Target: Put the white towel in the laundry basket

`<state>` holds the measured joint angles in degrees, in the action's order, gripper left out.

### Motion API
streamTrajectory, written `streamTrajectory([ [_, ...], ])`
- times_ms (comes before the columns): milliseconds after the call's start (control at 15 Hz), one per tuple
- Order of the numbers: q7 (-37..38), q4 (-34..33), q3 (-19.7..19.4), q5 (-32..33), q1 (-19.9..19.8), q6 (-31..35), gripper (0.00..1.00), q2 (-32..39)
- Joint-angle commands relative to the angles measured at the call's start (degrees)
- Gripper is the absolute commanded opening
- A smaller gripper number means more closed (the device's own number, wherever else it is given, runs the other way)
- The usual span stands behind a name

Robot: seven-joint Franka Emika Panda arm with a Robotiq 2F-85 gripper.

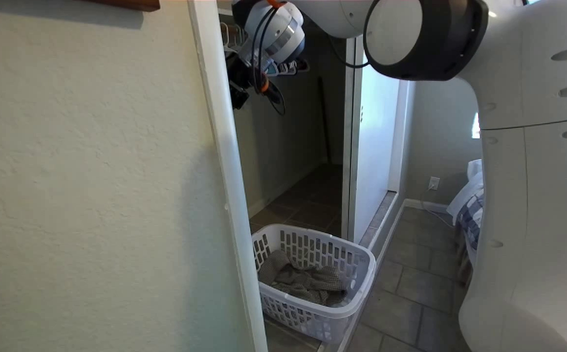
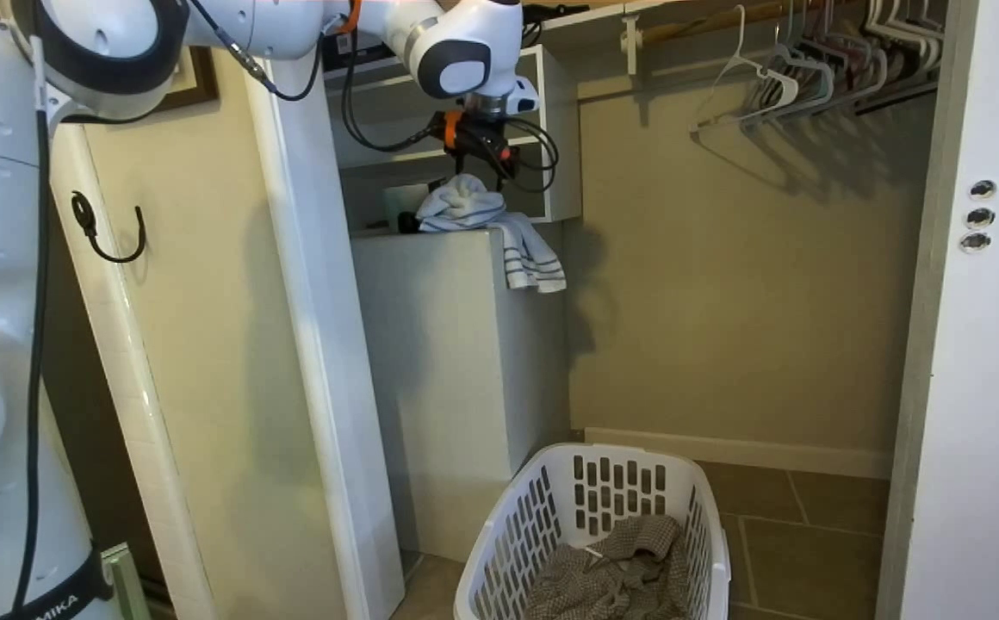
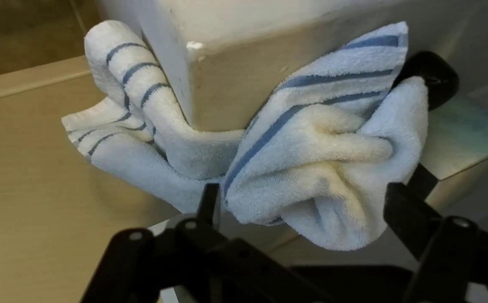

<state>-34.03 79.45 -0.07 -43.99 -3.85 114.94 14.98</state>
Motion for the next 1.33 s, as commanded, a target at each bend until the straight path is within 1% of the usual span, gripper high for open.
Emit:
streamTrajectory([
  [0, 0.23, -0.31, 0.99, 0.35, -0.85, -0.1, 1.0, 0.1],
  [133, -1.61, -1.3, 1.6, -1.65, -1.08, 1.24, 1.0, 1.85],
  [467, -3.15, -2.15, 3.47, -5.8, -1.54, 4.0, 1.0, 5.79],
  [733, -10.26, -4.62, 5.76, -10.94, -1.77, 7.01, 1.0, 9.61],
  [933, -14.09, -7.66, 7.25, -14.46, -1.71, 6.15, 1.0, 12.89],
  [1133, -16.19, -11.12, 8.51, -16.95, -1.3, 5.47, 1.0, 16.1],
  [1200, -16.78, -12.51, 8.9, -17.38, -1.2, 4.86, 0.75, 17.2],
  [1267, -17.07, -13.75, 9.25, -17.45, -1.16, 4.25, 0.74, 18.08],
])
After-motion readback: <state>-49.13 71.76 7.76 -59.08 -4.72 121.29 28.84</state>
